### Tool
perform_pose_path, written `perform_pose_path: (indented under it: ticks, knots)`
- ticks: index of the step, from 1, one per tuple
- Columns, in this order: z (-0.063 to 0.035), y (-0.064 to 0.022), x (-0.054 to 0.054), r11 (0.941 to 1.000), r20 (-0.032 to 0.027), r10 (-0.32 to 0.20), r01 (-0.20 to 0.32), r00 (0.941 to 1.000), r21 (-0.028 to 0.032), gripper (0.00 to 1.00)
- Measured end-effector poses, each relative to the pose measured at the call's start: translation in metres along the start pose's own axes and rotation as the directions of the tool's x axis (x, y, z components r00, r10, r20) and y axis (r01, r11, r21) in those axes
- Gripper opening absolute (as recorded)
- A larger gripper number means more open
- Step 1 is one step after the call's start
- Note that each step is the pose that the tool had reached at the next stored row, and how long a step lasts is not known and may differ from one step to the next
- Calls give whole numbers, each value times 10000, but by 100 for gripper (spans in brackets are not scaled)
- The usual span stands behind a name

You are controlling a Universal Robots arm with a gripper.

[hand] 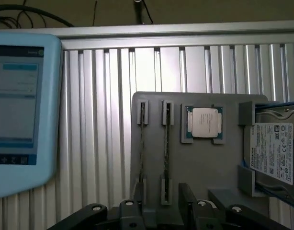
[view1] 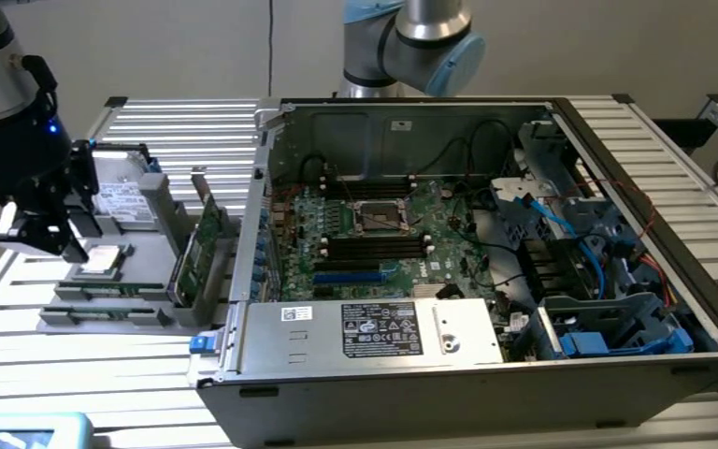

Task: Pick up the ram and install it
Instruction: 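Pick up the ram and move it above insertion slot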

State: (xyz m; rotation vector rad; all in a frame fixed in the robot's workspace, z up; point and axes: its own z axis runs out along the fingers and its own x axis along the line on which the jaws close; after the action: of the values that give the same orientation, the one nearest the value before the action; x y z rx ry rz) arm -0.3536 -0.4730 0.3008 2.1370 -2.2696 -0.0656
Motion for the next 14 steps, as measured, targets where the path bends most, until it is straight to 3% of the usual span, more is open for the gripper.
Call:
perform_pose_path:
  ticks: [10, 14]
  knots:
    - [181, 2, 29, 9998, 11, 224, -224, 9997, 4, 42]
    - [257, 47, 32, 9997, 12, 229, -229, 9997, 15, 42]
